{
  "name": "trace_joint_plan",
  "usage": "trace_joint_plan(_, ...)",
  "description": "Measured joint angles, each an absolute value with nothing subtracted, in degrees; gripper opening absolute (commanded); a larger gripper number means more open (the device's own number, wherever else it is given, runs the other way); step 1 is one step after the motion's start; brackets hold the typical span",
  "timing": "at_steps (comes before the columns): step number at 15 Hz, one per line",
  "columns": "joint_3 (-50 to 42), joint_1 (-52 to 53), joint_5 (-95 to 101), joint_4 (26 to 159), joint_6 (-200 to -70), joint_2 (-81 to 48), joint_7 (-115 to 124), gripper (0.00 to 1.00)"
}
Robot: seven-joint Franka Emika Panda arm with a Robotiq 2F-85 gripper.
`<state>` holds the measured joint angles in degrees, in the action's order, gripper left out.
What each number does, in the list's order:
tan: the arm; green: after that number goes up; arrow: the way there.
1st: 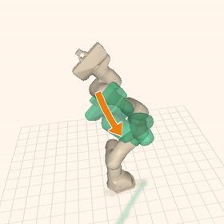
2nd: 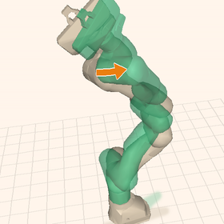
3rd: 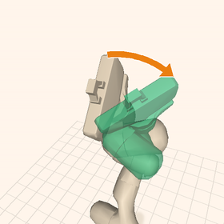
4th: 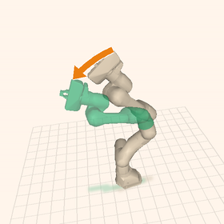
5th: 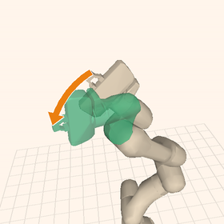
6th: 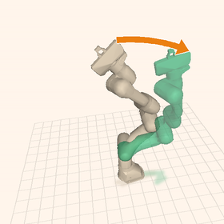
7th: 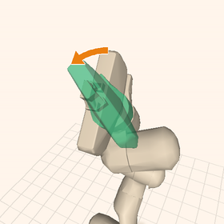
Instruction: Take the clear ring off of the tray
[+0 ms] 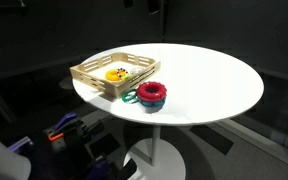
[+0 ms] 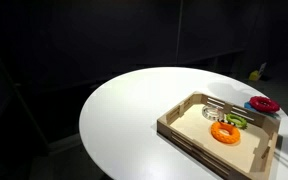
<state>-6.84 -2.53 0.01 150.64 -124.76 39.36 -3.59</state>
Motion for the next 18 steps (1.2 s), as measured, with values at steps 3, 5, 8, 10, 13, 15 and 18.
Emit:
trace_joint_plan(3, -6.8, -2.5, 0.0, 150.6, -124.8, 39.4, -3.6, 1.00)
trace_joint_plan(5, -6.8, -2.5, 0.0, 150.6, -124.8, 39.4, -3.6, 1.00)
trace_joint_plan(8, -6.7, -2.5, 0.0, 150.6, -124.8, 39.3, -3.6, 1.00)
trace_joint_plan(10, -6.4, -2.5, 0.0, 150.5, -124.8, 39.0, -3.6, 1.00)
trace_joint_plan(13, -5.4, -2.2, -0.1, 149.6, -124.8, 38.0, -3.5, 1.00)
trace_joint_plan(15, -4.4, -1.5, -0.4, 148.4, -124.8, 36.9, -3.5, 1.00)
trace_joint_plan(18, -2.7, 0.1, -0.9, 146.1, -124.8, 34.6, -3.4, 1.00)
